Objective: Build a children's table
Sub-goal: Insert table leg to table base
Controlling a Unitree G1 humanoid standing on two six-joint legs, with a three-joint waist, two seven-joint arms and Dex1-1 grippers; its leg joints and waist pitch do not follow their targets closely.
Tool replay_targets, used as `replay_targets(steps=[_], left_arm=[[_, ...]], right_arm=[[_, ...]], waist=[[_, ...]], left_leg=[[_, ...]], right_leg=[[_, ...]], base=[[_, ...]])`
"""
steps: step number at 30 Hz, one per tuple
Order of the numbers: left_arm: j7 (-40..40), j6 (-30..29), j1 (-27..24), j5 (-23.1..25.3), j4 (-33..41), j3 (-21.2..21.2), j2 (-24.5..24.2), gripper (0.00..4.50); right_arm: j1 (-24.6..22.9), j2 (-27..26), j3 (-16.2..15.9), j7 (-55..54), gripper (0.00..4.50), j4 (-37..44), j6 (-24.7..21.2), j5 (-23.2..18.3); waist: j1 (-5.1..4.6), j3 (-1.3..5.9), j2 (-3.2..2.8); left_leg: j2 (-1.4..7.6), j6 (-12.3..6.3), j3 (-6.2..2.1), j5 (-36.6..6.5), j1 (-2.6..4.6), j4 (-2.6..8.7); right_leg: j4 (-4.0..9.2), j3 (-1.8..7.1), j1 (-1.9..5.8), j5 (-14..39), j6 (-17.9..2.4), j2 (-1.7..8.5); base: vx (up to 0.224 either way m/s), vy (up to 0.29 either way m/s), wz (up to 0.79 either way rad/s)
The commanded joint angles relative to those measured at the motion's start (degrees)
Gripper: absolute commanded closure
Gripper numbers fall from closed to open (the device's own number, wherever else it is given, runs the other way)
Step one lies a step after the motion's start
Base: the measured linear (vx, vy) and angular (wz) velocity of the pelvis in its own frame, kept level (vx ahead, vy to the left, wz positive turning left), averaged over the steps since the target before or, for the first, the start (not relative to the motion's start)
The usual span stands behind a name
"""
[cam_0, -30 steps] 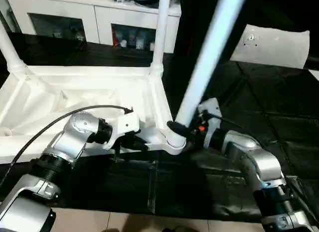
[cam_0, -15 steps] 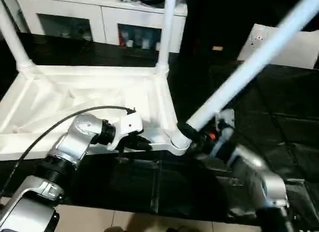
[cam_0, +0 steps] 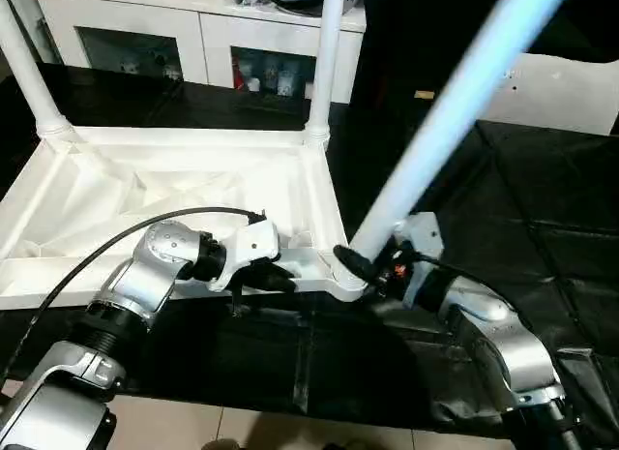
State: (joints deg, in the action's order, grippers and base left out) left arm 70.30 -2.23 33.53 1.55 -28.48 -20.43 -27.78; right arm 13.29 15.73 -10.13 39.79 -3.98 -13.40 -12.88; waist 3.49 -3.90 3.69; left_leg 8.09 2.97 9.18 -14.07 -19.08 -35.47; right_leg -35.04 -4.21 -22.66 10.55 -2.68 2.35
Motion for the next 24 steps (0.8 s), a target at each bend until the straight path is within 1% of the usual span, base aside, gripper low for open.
replay_targets(steps=[1,2,3,5,6,7,8,9,10,11,12,13,14,15,16,17,20,21,23,24], left_arm=[[-1.71,0.75,0.95,1.75,-0.41,0.07,-1.65,4.5],[-1.36,0.85,0.99,1.87,-0.5,-0.11,-1.77,4.5],[-0.28,1.27,1.29,2.59,-1.02,-1.01,-2.16,4.5],[0.27,1.46,1.44,3.12,-1.25,-1.51,-2.31,4.5],[0.72,1.41,1.84,3.54,-1.72,-1.94,-2.28,4.5],[0.95,1.35,2.1,3.77,-2.02,-2.15,-2.21,4.5],[2.5,1.36,2.9,4.21,-2.73,-3.03,-2.23,4.5],[2.82,1.36,3.07,4.3,-2.88,-3.21,-2.24,4.5],[3.44,1.38,3.34,4.46,-3.12,-3.54,-2.28,4.5],[4.08,1.6,3.75,4.82,-3.48,-4.04,-2.42,4.5],[4.76,1.91,4.21,5.28,-3.91,-4.63,-2.6,4.5],[5.01,2.05,4.42,5.39,-4.14,-4.83,-2.62,4.5],[5.95,2.43,5.13,5.73,-4.9,-5.51,-2.71,4.5],[6.37,2.54,5.42,5.85,-5.19,-5.78,-2.74,4.5],[6.52,2.57,5.51,5.88,-5.3,-5.86,-2.75,4.5],[8.14,3.11,6.41,6.05,-6.34,-6.52,-2.86,4.5],[9.91,3.94,7.61,5.75,-7.99,-6.76,-2.81,4.5],[10.03,4.0,7.72,5.71,-8.14,-6.75,-2.8,4.5],[9.66,4.09,8.44,5.64,-9.22,-6.39,-2.5,4.5],[8.2,3.89,8.91,5.84,-10.17,-5.91,-2.17,4.5]], right_arm=[[-1.16,1.13,-2.82,2.41,2.59,-3.2,-1.43,1.45],[-1.0,1.18,-3.03,2.61,2.59,-3.53,-1.21,1.59],[-0.22,1.01,-3.25,3.44,2.59,-4.97,-0.66,1.61],[0.24,0.95,-3.32,4.01,2.59,-5.82,-0.32,1.5],[0.61,1.0,-3.54,5.2,2.59,-6.4,-0.05,1.16],[0.82,1.07,-3.7,6.03,2.59,-6.72,0.16,0.95],[1.2,1.37,-4.31,8.22,2.59,-7.1,0.48,0.48],[1.27,1.42,-4.44,8.68,2.59,-7.16,0.52,0.37],[1.39,1.53,-4.67,9.46,2.59,-7.25,0.59,0.21],[1.49,1.68,-4.99,10.46,2.59,-7.3,0.62,0.04],[1.61,1.86,-5.37,11.61,2.59,-7.35,0.65,-0.16],[1.64,2.0,-5.62,12.12,2.59,-7.36,0.77,-0.16],[1.75,2.46,-6.46,13.77,2.59,-7.37,1.16,-0.15],[1.79,2.63,-6.8,14.38,2.59,-7.37,1.29,-0.13],[1.81,2.68,-6.91,14.6,2.59,-7.4,1.38,-0.11],[1.97,3.13,-7.85,16.59,2.59,-7.43,1.83,-0.12],[2.21,3.56,-8.76,19.17,2.59,-7.44,2.33,-0.03],[2.23,3.6,-8.83,19.4,2.59,-7.44,2.38,0.0],[2.44,3.71,-9.16,20.23,2.59,-7.57,2.61,0.24],[2.58,3.6,-9.14,20.43,2.59,-7.82,2.78,0.45]], waist=[[0.08,3.1,-0.78],[0.04,3.15,-0.78],[-0.08,2.82,-0.61],[-0.14,2.86,-0.69],[-0.25,2.68,-0.63],[-0.27,2.7,-0.65],[-0.24,2.49,-0.65],[-0.21,2.51,-0.63],[-0.13,2.59,-0.64],[-0.15,2.55,-0.65],[-0.15,2.59,-0.69],[-0.15,2.59,-0.69],[-0.11,2.59,-0.69],[-0.03,2.72,-0.69],[-0.02,2.69,-0.66],[0.02,2.72,-0.64],[0.15,2.84,-0.56],[0.13,2.79,-0.54],[0.14,2.84,-0.33],[0.16,2.82,-0.43]], left_leg=[[5.61,-1.29,-2.0,-6.14,-0.31,5.11],[5.62,-1.31,-2.0,-6.07,-0.27,5.1],[5.64,-1.48,-2.0,-6.36,-0.32,5.23],[5.61,-1.53,-2.05,-6.69,-0.32,5.2],[5.58,-1.53,-2.02,-6.97,-0.37,5.24],[5.53,-1.59,-2.02,-7.24,-0.3,5.21],[5.46,-1.77,-2.02,-7.83,-0.22,5.23],[5.39,-1.89,-1.97,-8.11,-0.15,5.19],[5.54,-1.99,-2.07,-7.83,-0.1,5.26],[5.58,-2.03,-2.07,-7.69,-0.12,5.28],[5.67,-2.17,-2.13,-7.25,-0.13,5.38],[5.67,-2.17,-2.13,-7.25,-0.13,5.38],[5.65,-2.24,-2.08,-7.04,-0.1,5.37],[5.67,-2.3,-2.05,-6.39,-0.11,5.33],[5.71,-2.3,-2.05,-6.21,-0.15,5.37],[5.66,-2.33,-2.0,-6.08,-0.13,5.31],[5.64,-2.4,-1.92,-5.32,-0.07,5.29],[5.7,-2.38,-1.93,-5.57,-0.08,5.33],[5.72,-2.39,-1.9,-5.68,-0.03,5.32],[5.7,-2.26,-1.93,-5.68,0.0,5.38]], right_leg=[[4.98,4.54,3.0,18.8,-9.16,7.72],[4.91,4.51,3.0,18.6,-9.22,7.67],[4.99,4.52,2.83,18.49,-9.33,7.6],[5.0,4.52,2.92,19.17,-9.34,7.73],[5.14,4.55,2.87,19.74,-9.23,7.72],[5.2,4.53,2.86,20.41,-9.13,7.7],[5.53,4.55,2.74,22.52,-8.43,7.71],[5.66,4.53,2.69,23.38,-8.14,7.71],[5.65,4.58,2.75,23.6,-7.9,7.79],[5.57,4.57,2.7,23.21,-7.98,7.7],[5.42,4.56,2.75,21.65,-8.36,7.68],[5.42,4.56,2.75,21.65,-8.36,7.68],[5.37,4.52,2.73,20.79,-8.69,7.66],[5.17,4.54,2.9,19.55,-9.12,7.73],[5.16,4.54,2.92,19.17,-9.31,7.79],[5.16,4.54,2.9,18.92,-9.47,7.77],[5.05,4.51,3.07,17.81,-9.83,7.82],[5.09,4.5,3.07,17.92,-9.95,7.86],[5.14,4.46,3.08,18.19,-9.99,7.86],[5.14,4.44,3.11,18.56,-9.92,7.88]], base=[[0.0,0.0,0.0],[0.0,0.0,0.0],[0.0,0.0,0.0],[0.0,0.0,0.0],[0.0,0.0,0.0],[0.0,0.0,0.0],[0.0,0.0,0.0],[0.0,0.0,0.0],[0.0,0.0,0.0],[0.0,0.0,0.0],[0.0,0.0,0.0],[0.0,0.0,0.0],[0.0,0.0,0.0],[0.0,0.0,0.0],[0.0,0.0,0.0],[0.0,0.0,0.0],[0.0,0.0,0.0],[0.0,0.0,0.0],[0.0,0.0,0.0],[0.0,0.0,0.0]])
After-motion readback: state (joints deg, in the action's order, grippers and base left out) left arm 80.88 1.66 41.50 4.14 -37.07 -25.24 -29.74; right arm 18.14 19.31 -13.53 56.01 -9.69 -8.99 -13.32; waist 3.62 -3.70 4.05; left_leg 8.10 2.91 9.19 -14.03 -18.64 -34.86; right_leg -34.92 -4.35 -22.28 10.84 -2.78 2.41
